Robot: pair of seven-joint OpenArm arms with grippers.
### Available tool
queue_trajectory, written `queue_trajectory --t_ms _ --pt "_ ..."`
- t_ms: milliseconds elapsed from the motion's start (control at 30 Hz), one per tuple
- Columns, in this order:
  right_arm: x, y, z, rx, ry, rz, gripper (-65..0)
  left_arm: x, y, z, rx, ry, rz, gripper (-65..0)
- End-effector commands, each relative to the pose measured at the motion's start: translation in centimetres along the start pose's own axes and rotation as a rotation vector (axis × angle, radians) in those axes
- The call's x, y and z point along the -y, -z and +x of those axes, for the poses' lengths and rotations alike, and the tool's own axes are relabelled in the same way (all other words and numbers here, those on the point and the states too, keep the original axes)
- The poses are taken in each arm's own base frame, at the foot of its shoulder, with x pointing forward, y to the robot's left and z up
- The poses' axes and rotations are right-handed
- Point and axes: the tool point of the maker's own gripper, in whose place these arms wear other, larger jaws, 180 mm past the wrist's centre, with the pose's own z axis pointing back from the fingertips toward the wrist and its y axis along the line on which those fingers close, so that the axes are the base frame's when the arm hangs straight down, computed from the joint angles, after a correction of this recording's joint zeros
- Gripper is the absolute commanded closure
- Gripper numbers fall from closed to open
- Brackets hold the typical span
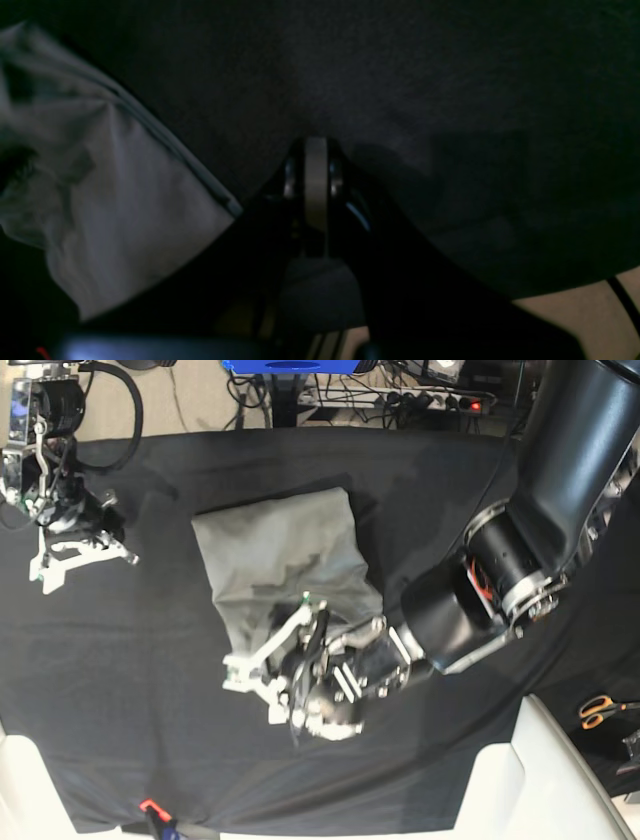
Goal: Fold the T-shirt properly
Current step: 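Grasp the collar edge with the left gripper and drag it toward the table center, then release the collar and press the shirt's collar side square with the left gripper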
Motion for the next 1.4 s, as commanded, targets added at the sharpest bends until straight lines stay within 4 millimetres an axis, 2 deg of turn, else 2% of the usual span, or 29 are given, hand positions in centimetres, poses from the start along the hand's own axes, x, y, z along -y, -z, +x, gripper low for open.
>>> queue_trajectory --t_ms 0,100,167,267,333,367,400,467,500,533,633,733,800,867,1067,1133,1367 --pt "-0.6 -0.3 0.7 0.024 -0.021 0.017 -0.8 -1.9 -1.3 1.5 0.033 0.016 0.037 -50.7" --pt "-1.4 -0.1 0.1 0.009 -0.042 0.031 -0.8 -2.7 -1.9 2.0 0.049 0.009 0.053 -50.7" --pt "-1.8 0.0 0.0 0.005 -0.052 0.040 -0.8 -4.2 -2.9 3.6 0.099 -0.033 0.085 -50.7" --pt "-1.9 0.0 0.0 0.006 -0.053 0.042 -0.8 -7.3 -5.3 3.6 0.109 -0.155 0.147 -50.7" --pt "-2.0 -0.1 0.1 0.008 -0.054 0.043 -0.8 -9.1 -7.7 3.8 0.137 -0.209 0.204 -50.7" --pt "-2.0 -0.1 0.1 0.009 -0.056 0.044 -0.8 -9.5 -8.8 2.9 0.129 -0.226 0.233 -49.7" --pt "-2.0 -0.1 0.0 0.008 -0.057 0.043 -0.8 -9.2 -9.4 1.0 0.106 -0.249 0.251 -49.2" --pt "-2.0 -0.1 -0.1 0.004 -0.057 0.043 -0.8 -8.2 -10.5 -1.0 0.089 -0.246 0.285 -45.6" --pt "-1.9 -0.1 -0.2 0.001 -0.060 0.043 -0.8 -6.8 -10.6 -2.5 0.073 -0.251 0.288 -39.3" --pt "-1.9 -0.1 -0.2 0.000 -0.060 0.042 -0.8 -5.5 -10.9 -4.5 0.047 -0.253 0.302 -29.3" --pt "-1.8 -0.3 -0.3 -0.001 -0.100 0.056 -0.8 -2.1 -11.0 -8.5 -0.004 -0.293 0.331 0.0" --pt "-2.5 -0.3 -0.3 0.002 -0.154 0.099 -0.8 1.3 -10.6 -12.4 -0.061 -0.380 0.359 0.0" --pt "-2.5 -0.3 -0.4 0.000 -0.151 0.098 -0.8 3.0 -10.0 -13.5 -0.085 -0.410 0.353 0.0" --pt "-2.5 -0.3 -0.4 -0.001 -0.150 0.099 -0.8 3.8 -9.5 -14.1 -0.108 -0.417 0.347 0.0" --pt "-2.5 -0.3 -0.5 -0.001 -0.149 0.100 -0.8 5.4 -7.9 -14.9 -0.135 -0.445 0.292 0.0" --pt "-2.5 -0.3 -0.6 -0.002 -0.150 0.100 -0.8 5.7 -7.1 -14.6 -0.134 -0.458 0.272 0.0" --pt "-2.5 -0.3 -0.6 -0.002 -0.150 0.100 -0.8 4.5 -5.4 -13.9 -0.090 -0.499 0.243 0.0"
